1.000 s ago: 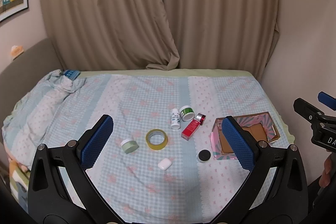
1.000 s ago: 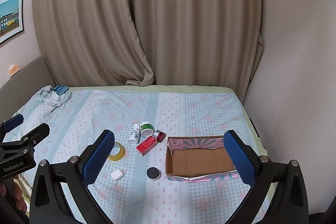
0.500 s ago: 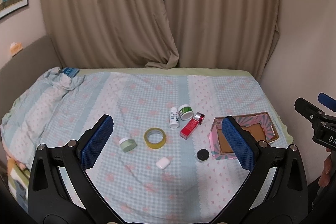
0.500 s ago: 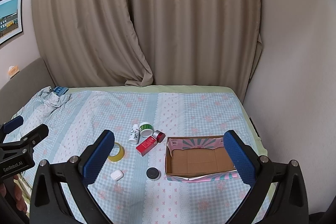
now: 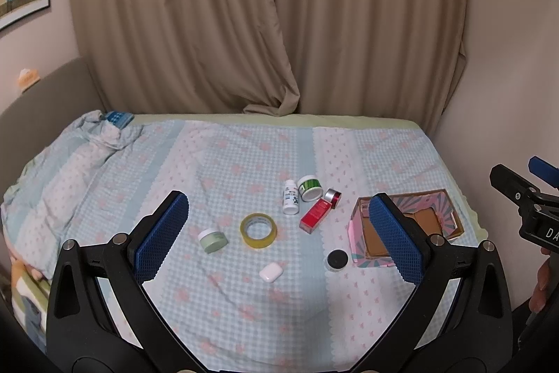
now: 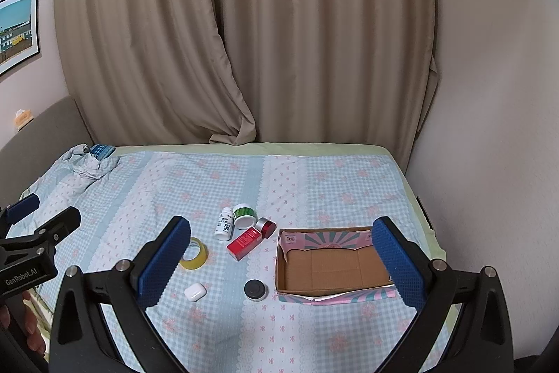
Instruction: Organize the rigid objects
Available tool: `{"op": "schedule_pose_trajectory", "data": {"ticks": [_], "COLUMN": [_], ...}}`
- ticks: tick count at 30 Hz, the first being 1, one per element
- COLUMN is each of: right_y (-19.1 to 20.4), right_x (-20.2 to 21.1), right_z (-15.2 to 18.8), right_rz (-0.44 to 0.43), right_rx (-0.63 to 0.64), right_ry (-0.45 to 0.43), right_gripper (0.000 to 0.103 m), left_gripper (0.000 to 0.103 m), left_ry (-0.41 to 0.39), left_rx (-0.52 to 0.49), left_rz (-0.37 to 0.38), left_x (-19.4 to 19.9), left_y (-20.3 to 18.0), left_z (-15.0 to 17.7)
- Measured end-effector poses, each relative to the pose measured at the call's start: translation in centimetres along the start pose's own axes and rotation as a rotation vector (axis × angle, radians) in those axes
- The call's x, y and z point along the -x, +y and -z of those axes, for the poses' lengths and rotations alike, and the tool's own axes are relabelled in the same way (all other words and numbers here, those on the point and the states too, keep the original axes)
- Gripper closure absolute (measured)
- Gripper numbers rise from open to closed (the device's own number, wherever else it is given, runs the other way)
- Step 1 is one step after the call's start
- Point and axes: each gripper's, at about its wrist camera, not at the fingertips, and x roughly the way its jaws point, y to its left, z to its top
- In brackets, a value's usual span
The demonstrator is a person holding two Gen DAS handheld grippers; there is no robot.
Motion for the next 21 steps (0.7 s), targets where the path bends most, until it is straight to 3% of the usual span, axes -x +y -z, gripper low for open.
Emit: {"op": "schedule_pose_trajectory", "data": {"ticks": [15,21], "right_y": [-0.3,-0.6], "right_x": [-0.3,-0.5], "right_z": [0.4,0.5], "right_rz": [-0.008,-0.010], "right_rx": [0.002,-0.003], "right_ry": [-0.015,-0.014], "right_gripper": [0.000,0.000], "left_gripper": [0.001,0.001], "left_ry": [0.011,0.062], "left_rx": [0.008,0.007], "left_rz": [0.003,0.001], "left_x": [0.1,-1.2], "left_y": [0.3,0.6], "left_z": [-0.1,-1.5]}}
